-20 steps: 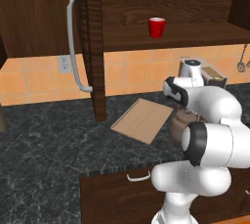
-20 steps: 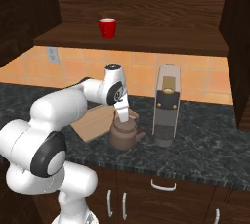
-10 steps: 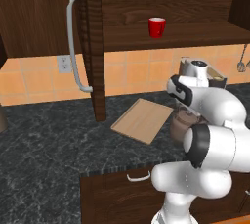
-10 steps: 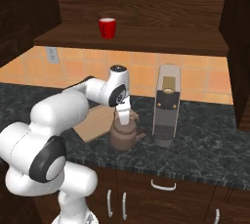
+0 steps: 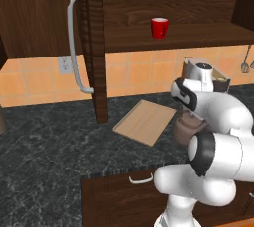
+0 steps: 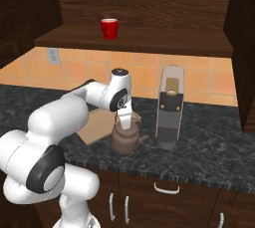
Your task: Pick the kettle from the counter and place it on the tray. Then pick the mug from the cabinet and place it on the tray. Then close the cabinet doors.
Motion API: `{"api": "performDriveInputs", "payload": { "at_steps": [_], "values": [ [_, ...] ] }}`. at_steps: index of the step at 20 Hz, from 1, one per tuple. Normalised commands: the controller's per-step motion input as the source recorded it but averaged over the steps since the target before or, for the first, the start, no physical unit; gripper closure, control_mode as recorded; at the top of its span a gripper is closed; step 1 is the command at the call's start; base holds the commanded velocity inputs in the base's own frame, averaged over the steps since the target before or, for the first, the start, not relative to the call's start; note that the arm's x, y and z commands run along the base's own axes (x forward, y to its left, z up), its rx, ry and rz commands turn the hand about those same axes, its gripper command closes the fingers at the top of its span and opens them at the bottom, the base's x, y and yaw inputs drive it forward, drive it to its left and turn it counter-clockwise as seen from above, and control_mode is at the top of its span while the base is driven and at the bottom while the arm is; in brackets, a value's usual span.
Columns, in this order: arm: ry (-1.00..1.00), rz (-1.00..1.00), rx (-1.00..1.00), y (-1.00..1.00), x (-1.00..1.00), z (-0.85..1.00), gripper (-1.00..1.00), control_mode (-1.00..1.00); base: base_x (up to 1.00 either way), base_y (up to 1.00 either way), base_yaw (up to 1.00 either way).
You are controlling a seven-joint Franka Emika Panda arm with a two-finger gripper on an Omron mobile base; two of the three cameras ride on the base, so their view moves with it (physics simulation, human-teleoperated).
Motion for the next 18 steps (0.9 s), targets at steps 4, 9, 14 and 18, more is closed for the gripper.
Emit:
{"api": "performDriveInputs", "payload": {
  "at_steps": [4,9,14,18],
  "values": [
    [0.0,0.0,0.0,0.06,-0.36,-0.15,1.0,-1.0,0.0,0.0,0.0],
    [0.0,0.0,0.0,0.3,-0.21,0.02,1.0,-1.0,0.0,0.0,0.0],
    [-0.08,-0.01,-0.09,0.56,0.01,0.26,1.0,-1.0,0.0,0.0,0.0],
    [-0.18,-0.04,-0.09,0.46,0.19,0.16,1.0,-1.0,0.0,0.0,0.0]
  ]
}}
